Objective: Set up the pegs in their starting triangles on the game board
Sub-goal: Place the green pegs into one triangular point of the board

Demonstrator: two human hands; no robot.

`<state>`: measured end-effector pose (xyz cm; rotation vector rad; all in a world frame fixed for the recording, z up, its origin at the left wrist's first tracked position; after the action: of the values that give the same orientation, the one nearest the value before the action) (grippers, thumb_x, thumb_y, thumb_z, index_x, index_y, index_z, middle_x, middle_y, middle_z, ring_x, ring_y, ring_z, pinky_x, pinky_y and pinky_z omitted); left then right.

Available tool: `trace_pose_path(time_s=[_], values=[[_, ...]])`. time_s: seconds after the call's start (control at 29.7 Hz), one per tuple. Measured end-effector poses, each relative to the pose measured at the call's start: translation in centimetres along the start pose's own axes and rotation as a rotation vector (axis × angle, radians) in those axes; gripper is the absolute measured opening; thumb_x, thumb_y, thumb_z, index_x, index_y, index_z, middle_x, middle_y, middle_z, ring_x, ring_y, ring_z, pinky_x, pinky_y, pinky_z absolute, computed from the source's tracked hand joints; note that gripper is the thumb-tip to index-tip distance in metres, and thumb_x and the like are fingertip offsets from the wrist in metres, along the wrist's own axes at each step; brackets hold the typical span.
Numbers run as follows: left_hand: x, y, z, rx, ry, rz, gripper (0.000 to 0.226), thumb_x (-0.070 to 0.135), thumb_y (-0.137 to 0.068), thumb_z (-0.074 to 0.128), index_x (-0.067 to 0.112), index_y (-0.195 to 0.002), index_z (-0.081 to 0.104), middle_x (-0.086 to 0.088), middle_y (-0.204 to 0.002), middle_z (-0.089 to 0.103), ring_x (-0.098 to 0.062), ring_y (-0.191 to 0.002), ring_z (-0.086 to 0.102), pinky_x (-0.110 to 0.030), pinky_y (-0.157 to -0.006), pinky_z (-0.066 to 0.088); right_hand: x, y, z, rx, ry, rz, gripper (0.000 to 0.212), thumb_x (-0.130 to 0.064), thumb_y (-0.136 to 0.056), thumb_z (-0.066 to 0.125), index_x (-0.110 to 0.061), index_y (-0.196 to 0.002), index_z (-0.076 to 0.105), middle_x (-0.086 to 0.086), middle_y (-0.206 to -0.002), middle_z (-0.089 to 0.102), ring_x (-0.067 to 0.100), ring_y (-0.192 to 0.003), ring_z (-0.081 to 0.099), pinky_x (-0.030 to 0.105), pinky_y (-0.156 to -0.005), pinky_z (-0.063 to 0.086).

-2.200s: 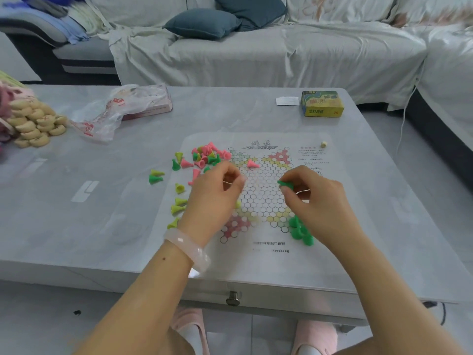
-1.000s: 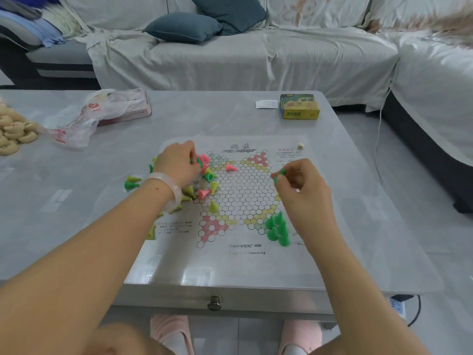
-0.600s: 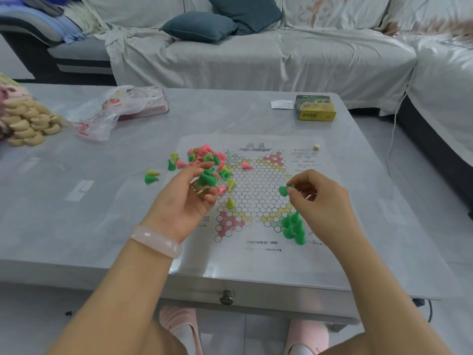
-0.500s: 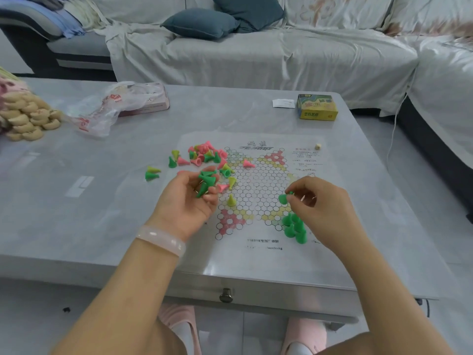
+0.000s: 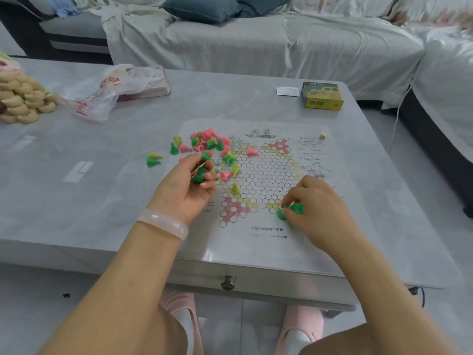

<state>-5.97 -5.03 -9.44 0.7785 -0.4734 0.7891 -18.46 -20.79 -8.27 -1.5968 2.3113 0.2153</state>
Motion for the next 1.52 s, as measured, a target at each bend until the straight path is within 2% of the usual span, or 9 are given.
trace_pose_path(time_s=[0.57, 0.84, 0.94, 1.01, 1.08, 1.18, 1.25, 1.38, 1.52], values=[[0.0, 0.5, 0.1, -0.02, -0.01, 0.025, 0.016, 0.021, -0.089, 0.053, 0.011, -0.077, 0.056, 0.0, -0.062, 0.053, -0.006, -0.045, 0.043, -0.012, -0.037, 0.033, 0.1, 0.2, 0.0, -0.024, -0.009, 0.022, 0.01, -0.027, -0.085, 0.057, -0.021, -0.09, 0.063, -0.008, -0.093, 0.042, 0.013, -0.093, 0.041, 0.027, -0.072, 0.034], [-0.2, 1.1, 0.8, -0.065, -0.157, 0.071, 0.009, 0.013, -0.09, 0.048, 0.009, -0.087, 0.055, -0.003, -0.069, 0.056, -0.005, -0.041, 0.039, -0.012, -0.035, 0.029, 0.1, 0.2, -0.4, 0.029, -0.007, -0.007, 0.026, -0.033, -0.084, 0.057, -0.027, -0.109, 0.056, -0.01, -0.094, 0.041, 0.011, -0.096, 0.042, 0.025, -0.071, 0.034], [-1.1, 1.8, 1.9, -0.134, -0.419, 0.104, 0.007, 0.01, -0.091, 0.047, 0.007, -0.093, 0.053, -0.003, -0.077, 0.063, -0.004, -0.042, 0.038, -0.012, -0.038, 0.029, -0.5, 0.2, -1.1, 0.168, -0.221, -0.012, 0.02, -0.032, -0.085, 0.057, -0.027, -0.104, 0.059, -0.007, -0.085, 0.049, 0.007, -0.077, 0.044, 0.017, -0.063, 0.034], [-2.0, 2.1, 2.5, -0.194, -0.605, 0.121, 0.006, 0.008, -0.089, 0.052, 0.01, -0.094, 0.054, 0.001, -0.079, 0.068, -0.004, -0.043, 0.038, -0.013, -0.04, 0.029, -0.7, 0.1, -1.4, 0.231, -0.482, 0.046, 0.012, -0.029, -0.087, 0.055, -0.025, -0.095, 0.063, -0.003, -0.081, 0.057, 0.006, -0.07, 0.048, 0.019, -0.064, 0.039], [-2.8, 2.2, 3.0, -0.254, -0.712, 0.136, 0.009, 0.006, -0.085, 0.058, 0.012, -0.092, 0.057, 0.003, -0.078, 0.07, -0.004, -0.043, 0.036, -0.013, -0.041, 0.031, -0.9, 0.1, -1.4, 0.212, -0.701, 0.13, 0.014, -0.028, -0.089, 0.052, -0.023, -0.09, 0.065, 0.003, -0.082, 0.062, 0.01, -0.072, 0.053, 0.021, -0.064, 0.045], [-3.4, 2.3, 3.7, -0.297, -0.77, 0.158, 0.01, 0.007, -0.082, 0.061, 0.017, -0.086, 0.064, 0.008, -0.067, 0.064, -0.005, -0.045, 0.034, -0.012, -0.042, 0.033, -1.2, 0.1, -1.0, 0.155, -0.911, 0.187, 0.012, -0.024, -0.088, 0.055, -0.024, -0.082, 0.065, 0.001, -0.076, 0.062, 0.004, -0.065, 0.052, 0.006, -0.049, 0.042], [-3.5, 2.3, 3.9, -0.309, -0.759, 0.174, 0.012, 0.008, -0.082, 0.061, 0.018, -0.083, 0.067, 0.008, -0.055, 0.052, -0.006, -0.045, 0.033, -0.012, -0.042, 0.031, -1.1, -0.1, -0.8, 0.149, -0.94, 0.177, 0.012, -0.019, -0.086, 0.059, -0.024, -0.078, 0.067, -0.008, -0.069, 0.061, -0.004, -0.057, 0.05, 0.004, -0.049, 0.039], [-3.6, 2.1, 4.0, -0.312, -0.763, 0.182, 0.014, 0.01, -0.082, 0.061, 0.02, -0.084, 0.07, 0.006, -0.052, 0.044, -0.005, -0.045, 0.033, -0.017, -0.046, 0.029, -1.0, -0.3, -0.6, 0.169, -0.974, 0.166, 0.009, -0.017, -0.083, 0.062, -0.022, -0.079, 0.067, -0.01, -0.069, 0.062, -0.005, -0.059, 0.051, 0.005, -0.053, 0.04], [-3.5, 2.0, 4.0, -0.221, -0.737, 0.196, 0.014, 0.01, -0.085, 0.058, 0.019, -0.092, 0.068, 0.003, -0.064, 0.048, -0.007, -0.05, 0.036, -0.016, -0.045, 0.033, 1.0, -1.1, -2.1, 0.308, -0.86, 0.132, 0.01, -0.018, -0.084, 0.061, -0.026, -0.079, 0.064, -0.013, -0.073, 0.064, -0.004, -0.066, 0.055, 0.011, -0.066, 0.047]])
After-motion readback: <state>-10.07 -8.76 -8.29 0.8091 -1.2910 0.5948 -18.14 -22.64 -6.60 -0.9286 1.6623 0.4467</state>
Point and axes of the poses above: each hand's wrist, its own y-axis away from the middle knuckle, its own z-axis out of the palm, x = y × z, the point moved 4 cm from there along -y, towards the middle knuckle
